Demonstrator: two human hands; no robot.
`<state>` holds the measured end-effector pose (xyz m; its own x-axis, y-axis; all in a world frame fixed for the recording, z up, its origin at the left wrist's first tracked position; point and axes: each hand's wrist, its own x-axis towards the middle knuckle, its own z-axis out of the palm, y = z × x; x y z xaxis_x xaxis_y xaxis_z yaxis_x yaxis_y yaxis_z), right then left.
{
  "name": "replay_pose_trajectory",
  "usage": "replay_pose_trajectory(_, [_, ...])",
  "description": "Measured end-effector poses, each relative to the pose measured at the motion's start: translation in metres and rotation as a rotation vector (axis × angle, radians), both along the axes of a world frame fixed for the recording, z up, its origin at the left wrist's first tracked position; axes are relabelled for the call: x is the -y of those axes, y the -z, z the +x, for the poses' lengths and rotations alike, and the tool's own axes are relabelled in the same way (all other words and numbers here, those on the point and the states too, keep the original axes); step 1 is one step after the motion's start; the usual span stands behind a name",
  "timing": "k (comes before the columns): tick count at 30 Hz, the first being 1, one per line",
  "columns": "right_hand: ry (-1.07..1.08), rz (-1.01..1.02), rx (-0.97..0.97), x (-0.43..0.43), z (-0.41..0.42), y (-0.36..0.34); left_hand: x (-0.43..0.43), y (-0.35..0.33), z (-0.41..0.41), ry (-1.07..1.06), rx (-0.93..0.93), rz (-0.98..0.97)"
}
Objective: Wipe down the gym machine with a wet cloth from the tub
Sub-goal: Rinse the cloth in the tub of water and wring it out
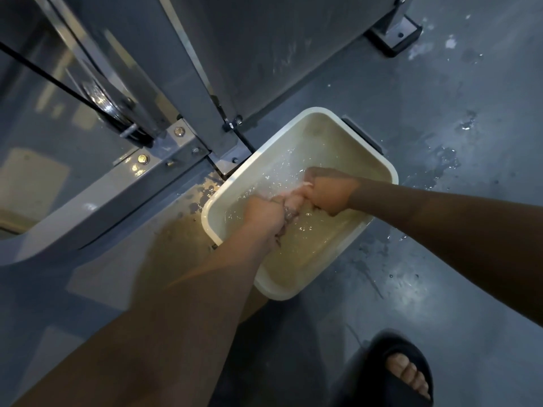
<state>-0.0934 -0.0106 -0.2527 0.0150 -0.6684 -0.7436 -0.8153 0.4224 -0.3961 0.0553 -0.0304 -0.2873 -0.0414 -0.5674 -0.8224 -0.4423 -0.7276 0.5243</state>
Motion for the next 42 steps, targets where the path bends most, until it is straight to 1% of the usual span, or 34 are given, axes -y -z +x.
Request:
replay_pose_trajectory(3, [0.053, 0.012, -0.085, 0.003, 0.006, 0.003, 0.001, -0.004, 0.0, -0.072, -0.015, 0.06])
replay_pose_trajectory(4, [0.061, 0.031, -0.097, 0.002, 0.009, 0.006, -0.001, -0.002, 0.0, -0.099, -0.052, 0.086])
replay_pose_trajectory(5, [0.076, 0.046, -0.062, -0.001, 0.011, 0.008, -0.003, -0.001, -0.002, -0.101, -0.092, 0.103])
replay_pose_trajectory(7, [0.146, 0.062, 0.126, -0.007, 0.014, 0.007, -0.007, -0.001, -0.004, -0.084, -0.076, 0.086])
replay_pose_trajectory(9, [0.304, 0.017, 0.363, -0.01, 0.016, -0.002, -0.006, -0.001, -0.007, -0.042, -0.055, 0.079])
replay_pose_trajectory(10, [0.366, -0.014, 0.445, -0.011, 0.017, -0.009, -0.004, -0.001, -0.008, -0.016, -0.037, 0.074])
replay_pose_trajectory(12, [0.39, -0.055, 0.508, -0.012, 0.02, -0.017, -0.001, -0.005, -0.01, 0.011, -0.021, 0.077])
replay_pose_trajectory(13, [0.367, -0.072, 0.49, -0.013, 0.022, -0.018, 0.0, -0.006, -0.013, 0.023, -0.033, 0.096])
replay_pose_trajectory(16, [0.327, -0.18, 0.303, -0.012, 0.024, -0.014, -0.001, -0.018, -0.021, 0.0, -0.055, 0.129])
replay_pose_trajectory(19, [0.334, -0.242, 0.243, -0.01, 0.024, -0.01, 0.003, -0.028, -0.023, -0.018, -0.056, 0.144])
replay_pose_trajectory(21, [0.297, -0.223, 0.22, -0.011, 0.024, -0.011, 0.002, -0.033, -0.023, -0.044, -0.072, 0.173])
replay_pose_trajectory(22, [0.239, -0.205, 0.185, -0.01, 0.024, -0.013, 0.0, -0.035, -0.021, -0.073, -0.092, 0.186])
replay_pose_trajectory(25, [0.125, -0.151, 0.021, -0.007, 0.022, -0.009, -0.005, -0.033, -0.012, -0.15, -0.114, 0.158])
replay_pose_trajectory(27, [0.126, -0.107, -0.049, -0.005, 0.016, -0.007, -0.005, -0.03, -0.01, -0.199, -0.152, 0.137])
replay_pose_trajectory(28, [0.178, -0.073, -0.001, -0.004, 0.014, -0.006, -0.006, -0.027, -0.011, -0.222, -0.168, 0.128])
replay_pose_trajectory(29, [0.253, -0.046, 0.094, -0.002, 0.011, -0.006, -0.006, -0.026, -0.01, -0.225, -0.172, 0.122])
replay_pose_trajectory(31, [0.367, -0.013, 0.227, 0.0, 0.007, -0.006, -0.007, -0.024, -0.009, -0.213, -0.175, 0.163])
replay_pose_trajectory(33, [0.272, 0.019, 0.178, -0.002, 0.005, -0.004, -0.007, -0.021, -0.005, -0.187, -0.164, 0.246])
replay_pose_trajectory(36, [0.097, -0.021, 0.006, -0.009, 0.007, -0.001, -0.006, -0.019, -0.003, -0.201, -0.207, 0.329])
replay_pose_trajectory(37, [0.042, -0.044, -0.037, -0.009, 0.009, 0.0, -0.007, -0.019, -0.005, -0.201, -0.214, 0.314])
replay_pose_trajectory(39, [0.01, -0.077, -0.081, -0.006, 0.01, -0.007, -0.006, -0.02, -0.008, -0.227, -0.229, 0.281])
replay_pose_trajectory(42, [-0.008, -0.082, -0.061, -0.004, 0.008, -0.01, -0.002, -0.016, -0.009, -0.31, -0.23, 0.232])
